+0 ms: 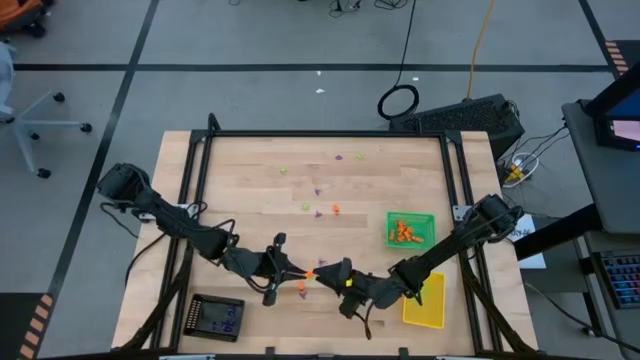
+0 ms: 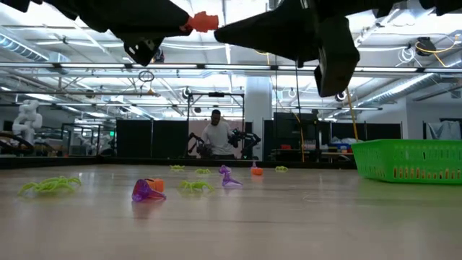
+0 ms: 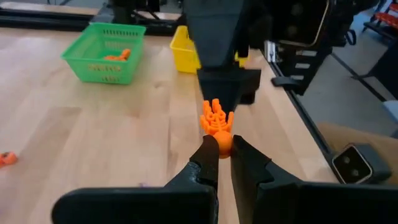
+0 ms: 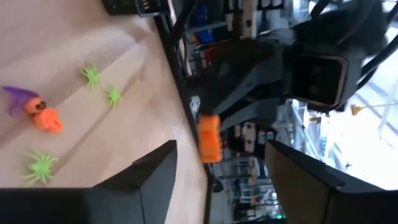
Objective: Sort Halloween decoration
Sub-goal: Put the orange skeleton toy into the green bin
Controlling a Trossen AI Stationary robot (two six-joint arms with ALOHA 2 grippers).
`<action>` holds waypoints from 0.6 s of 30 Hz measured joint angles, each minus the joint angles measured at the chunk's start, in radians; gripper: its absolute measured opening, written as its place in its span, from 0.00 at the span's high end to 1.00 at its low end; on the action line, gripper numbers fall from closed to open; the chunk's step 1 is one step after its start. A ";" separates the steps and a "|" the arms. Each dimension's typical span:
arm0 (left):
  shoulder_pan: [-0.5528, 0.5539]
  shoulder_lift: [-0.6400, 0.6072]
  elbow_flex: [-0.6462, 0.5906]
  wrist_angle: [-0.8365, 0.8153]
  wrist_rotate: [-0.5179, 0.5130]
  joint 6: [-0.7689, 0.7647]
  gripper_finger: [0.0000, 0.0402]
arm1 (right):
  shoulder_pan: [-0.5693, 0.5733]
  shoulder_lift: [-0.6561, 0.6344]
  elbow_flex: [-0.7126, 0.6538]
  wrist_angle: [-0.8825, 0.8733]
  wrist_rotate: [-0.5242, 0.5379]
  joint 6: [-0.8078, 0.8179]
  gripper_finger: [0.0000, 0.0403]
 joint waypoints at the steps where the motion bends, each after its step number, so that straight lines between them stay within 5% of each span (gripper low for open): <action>1: 0.000 0.008 0.000 0.006 0.001 0.000 0.96 | 0.000 0.005 0.002 0.013 -0.006 -0.013 0.44; 18: 0.014 0.034 0.000 0.057 0.017 0.003 0.96 | -0.019 0.005 0.004 -0.015 -0.083 0.034 0.62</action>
